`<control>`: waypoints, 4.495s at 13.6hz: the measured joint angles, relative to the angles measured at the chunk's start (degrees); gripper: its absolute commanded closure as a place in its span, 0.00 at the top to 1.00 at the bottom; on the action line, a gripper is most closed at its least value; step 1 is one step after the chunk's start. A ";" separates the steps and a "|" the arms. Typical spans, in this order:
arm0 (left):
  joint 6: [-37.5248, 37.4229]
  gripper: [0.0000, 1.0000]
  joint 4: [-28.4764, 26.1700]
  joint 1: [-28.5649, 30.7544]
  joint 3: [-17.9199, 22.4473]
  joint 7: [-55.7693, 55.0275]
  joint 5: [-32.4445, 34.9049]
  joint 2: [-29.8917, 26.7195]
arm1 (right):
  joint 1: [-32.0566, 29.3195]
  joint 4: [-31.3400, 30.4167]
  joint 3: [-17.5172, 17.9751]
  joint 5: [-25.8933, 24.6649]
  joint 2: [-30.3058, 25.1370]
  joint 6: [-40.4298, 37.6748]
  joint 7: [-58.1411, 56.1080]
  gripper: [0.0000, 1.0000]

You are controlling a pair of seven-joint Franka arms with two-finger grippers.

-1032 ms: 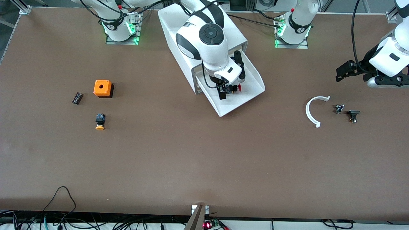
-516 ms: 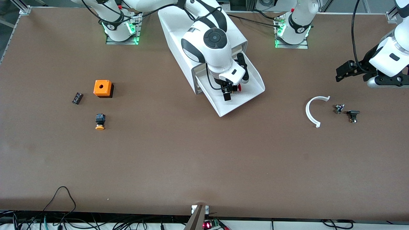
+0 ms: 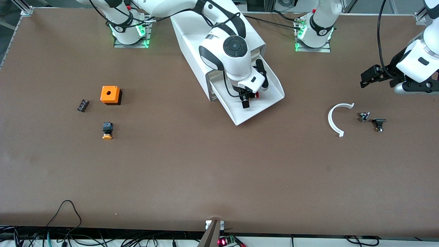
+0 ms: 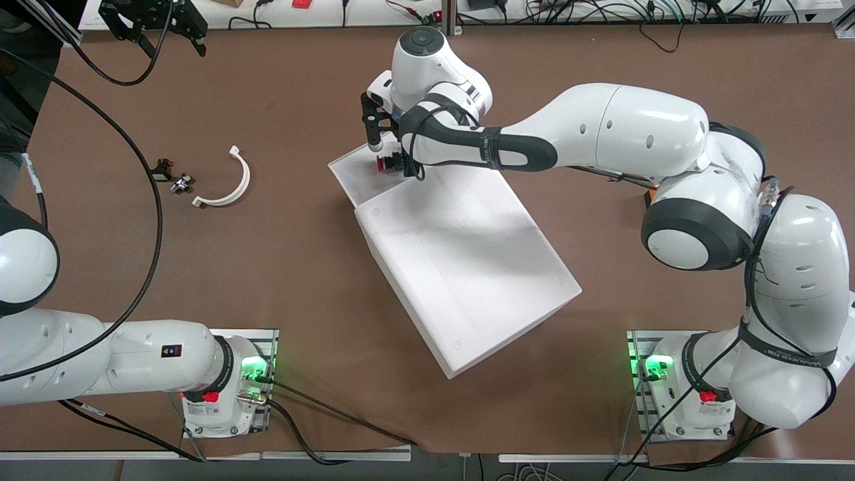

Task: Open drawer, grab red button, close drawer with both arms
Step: 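Close the right gripper on the red button inside the drawer, then lift the red button out with the right gripper while the left gripper reaches the drawer, then close the drawer with the left gripper while the right gripper sets button down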

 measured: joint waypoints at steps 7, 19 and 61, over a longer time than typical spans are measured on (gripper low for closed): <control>0.00 1.00 0.03 0.00 0.00 0.00 0.00 0.00 | 0.41 0.01 0.00 -0.44 0.09 0.00 0.00 0.44; 0.00 1.00 0.08 0.00 0.00 0.00 0.00 0.36 | 1.89 2.18 -1.27 -3.94 -2.20 0.36 10.17 0.10; 41.50 1.00 -28.17 -11.33 -32.36 -66.15 -8.67 17.93 | -28.86 -28.15 -16.36 1.86 -22.96 -7.70 59.55 1.00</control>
